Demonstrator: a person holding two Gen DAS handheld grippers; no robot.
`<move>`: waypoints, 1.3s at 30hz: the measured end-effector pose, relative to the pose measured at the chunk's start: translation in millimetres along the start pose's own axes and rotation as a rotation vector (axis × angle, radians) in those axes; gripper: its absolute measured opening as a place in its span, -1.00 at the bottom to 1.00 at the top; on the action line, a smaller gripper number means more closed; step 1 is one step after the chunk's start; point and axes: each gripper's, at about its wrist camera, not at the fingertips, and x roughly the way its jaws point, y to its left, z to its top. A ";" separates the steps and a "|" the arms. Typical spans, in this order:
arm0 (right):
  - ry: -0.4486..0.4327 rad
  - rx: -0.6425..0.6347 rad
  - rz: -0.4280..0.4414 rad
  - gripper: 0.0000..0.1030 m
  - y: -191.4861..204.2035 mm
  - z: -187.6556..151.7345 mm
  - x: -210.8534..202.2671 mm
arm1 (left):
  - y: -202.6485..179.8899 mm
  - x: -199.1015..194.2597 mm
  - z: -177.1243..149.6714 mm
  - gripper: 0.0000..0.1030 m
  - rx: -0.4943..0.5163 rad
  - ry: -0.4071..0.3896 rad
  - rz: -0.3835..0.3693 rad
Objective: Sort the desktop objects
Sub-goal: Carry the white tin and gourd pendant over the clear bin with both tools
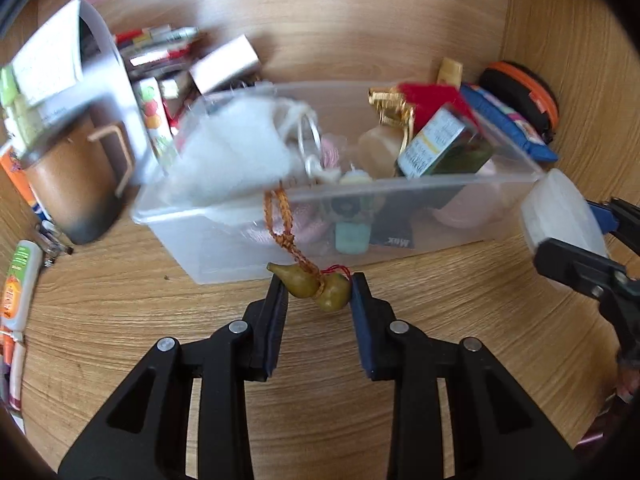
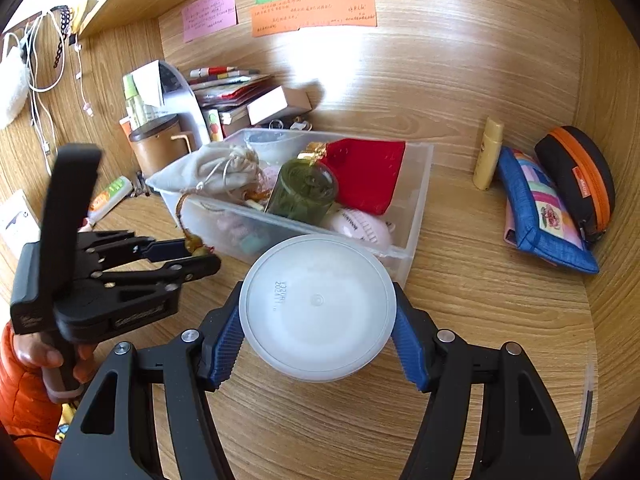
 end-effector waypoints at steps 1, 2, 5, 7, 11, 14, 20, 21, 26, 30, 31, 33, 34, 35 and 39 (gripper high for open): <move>-0.006 0.000 -0.002 0.21 0.4 1.6 -1.2 | 0.6 -7.9 0.7 -0.40 -0.002 -0.021 -0.005; -0.013 -0.001 -0.002 0.21 1.5 3.2 -2.6 | 1.2 -14.9 1.5 -0.40 -0.005 -0.036 -0.019; -0.030 -0.001 0.006 0.21 4.1 8.2 -6.2 | 1.3 -31.3 9.0 -0.40 -0.007 -0.080 -0.058; -0.041 -0.005 0.009 0.21 6.8 11.3 -8.5 | 0.3 -40.3 12.4 -0.40 0.004 -0.104 -0.078; -0.058 -0.002 0.010 0.21 8.9 16.6 -10.9 | -1.6 -46.4 22.6 -0.41 0.000 -0.136 -0.101; -0.067 0.006 0.013 0.21 7.6 21.1 -11.3 | 0.5 -48.2 27.5 -0.41 -0.001 -0.148 -0.108; -0.070 -0.016 0.000 0.21 10.3 27.6 -10.1 | 9.0 -39.3 18.4 -0.41 -0.016 -0.114 -0.098; -0.069 -0.019 0.000 0.21 11.1 28.1 -9.8 | 11.2 -39.0 15.1 -0.41 -0.018 -0.109 -0.093; -0.063 -0.019 0.000 0.21 12.4 31.5 -5.5 | 26.6 -30.4 -1.2 -0.40 -0.032 -0.057 -0.058; -0.072 -0.025 -0.004 0.21 14.5 35.8 -4.8 | 33.6 -10.9 -7.6 -0.29 -0.052 0.011 -0.069; -0.074 -0.026 -0.004 0.21 14.9 37.1 -4.8 | 33.4 -5.6 -7.9 -0.21 -0.051 0.021 -0.076; -0.081 -0.031 -0.006 0.21 16.7 41.2 -5.4 | 32.0 2.6 -7.4 -0.08 -0.048 0.040 -0.074; -0.083 -0.036 -0.011 0.21 17.1 42.6 -5.8 | 31.1 7.1 -6.7 0.02 -0.044 0.049 -0.071; -0.089 -0.042 -0.016 0.21 18.2 45.0 -6.5 | 30.9 11.3 -5.6 0.07 -0.045 0.057 -0.069; -0.097 -0.057 -0.018 0.21 20.3 52.5 -5.4 | 32.7 25.7 -1.6 0.08 -0.057 0.091 -0.075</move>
